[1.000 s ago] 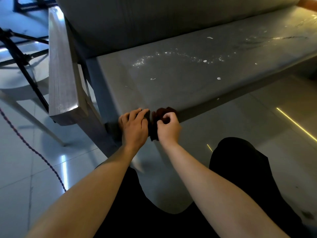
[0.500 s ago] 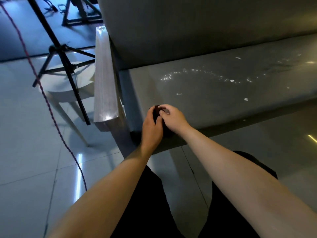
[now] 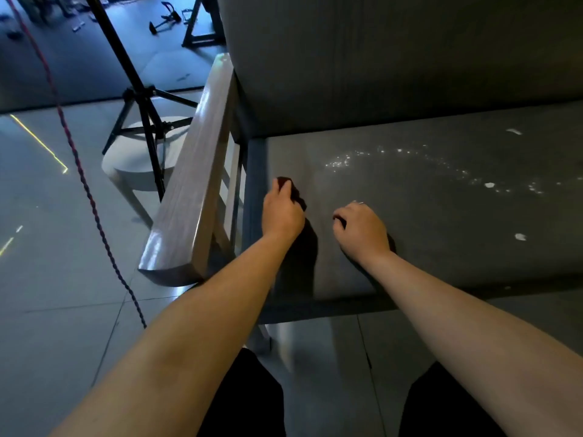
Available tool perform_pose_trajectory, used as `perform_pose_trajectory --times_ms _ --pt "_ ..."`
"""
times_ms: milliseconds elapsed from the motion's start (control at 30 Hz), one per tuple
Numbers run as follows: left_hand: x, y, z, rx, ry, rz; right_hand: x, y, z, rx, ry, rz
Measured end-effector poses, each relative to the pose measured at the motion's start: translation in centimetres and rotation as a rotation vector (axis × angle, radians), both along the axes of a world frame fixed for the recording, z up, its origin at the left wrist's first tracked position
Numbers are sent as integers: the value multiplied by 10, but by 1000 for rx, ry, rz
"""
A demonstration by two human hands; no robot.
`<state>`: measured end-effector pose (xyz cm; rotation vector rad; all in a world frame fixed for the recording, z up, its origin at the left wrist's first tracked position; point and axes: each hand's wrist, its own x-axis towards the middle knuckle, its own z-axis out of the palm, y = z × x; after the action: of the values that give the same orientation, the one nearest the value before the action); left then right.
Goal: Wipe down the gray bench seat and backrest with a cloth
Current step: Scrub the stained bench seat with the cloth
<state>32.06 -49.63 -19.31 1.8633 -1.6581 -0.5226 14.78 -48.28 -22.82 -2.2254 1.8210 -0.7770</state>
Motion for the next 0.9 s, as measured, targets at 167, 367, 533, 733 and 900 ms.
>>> perform_pose_trajectory --times_ms 167,367,533,733,900 --pt "-22 2 -20 -36 -234 -87 -10 -14 -4 -6 -93 67" --pt "-40 31 -30 -154 -186 -189 -12 -13 -7 1 -172 -142" --pt "-27 0 -30 -133 -242 -131 -19 -20 -5 84 -159 -89" --pt "-58 -24 -19 -11 -60 60 -56 -38 4 199 -210 96" --pt "-76 -1 -36 -104 -174 -149 -59 -53 2 108 -269 9"
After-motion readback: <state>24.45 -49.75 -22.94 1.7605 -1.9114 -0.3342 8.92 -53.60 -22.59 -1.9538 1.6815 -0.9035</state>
